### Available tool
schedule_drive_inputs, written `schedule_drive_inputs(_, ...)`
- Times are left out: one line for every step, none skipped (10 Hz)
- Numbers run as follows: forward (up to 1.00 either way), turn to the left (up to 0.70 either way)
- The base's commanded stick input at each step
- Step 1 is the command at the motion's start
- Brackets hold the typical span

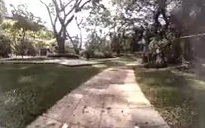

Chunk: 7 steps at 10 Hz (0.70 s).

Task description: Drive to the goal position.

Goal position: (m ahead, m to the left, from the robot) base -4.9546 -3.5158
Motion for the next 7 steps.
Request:
schedule_drive_inputs(0.7,-0.27)
schedule_drive_inputs(0.7,-0.27)
schedule_drive_inputs(0.7,-0.27)
schedule_drive_inputs(0.7,-0.06)
schedule_drive_inputs(0.7,0.0)
schedule_drive_inputs(0.7,0.0)
schedule_drive_inputs(0.7,0.0)
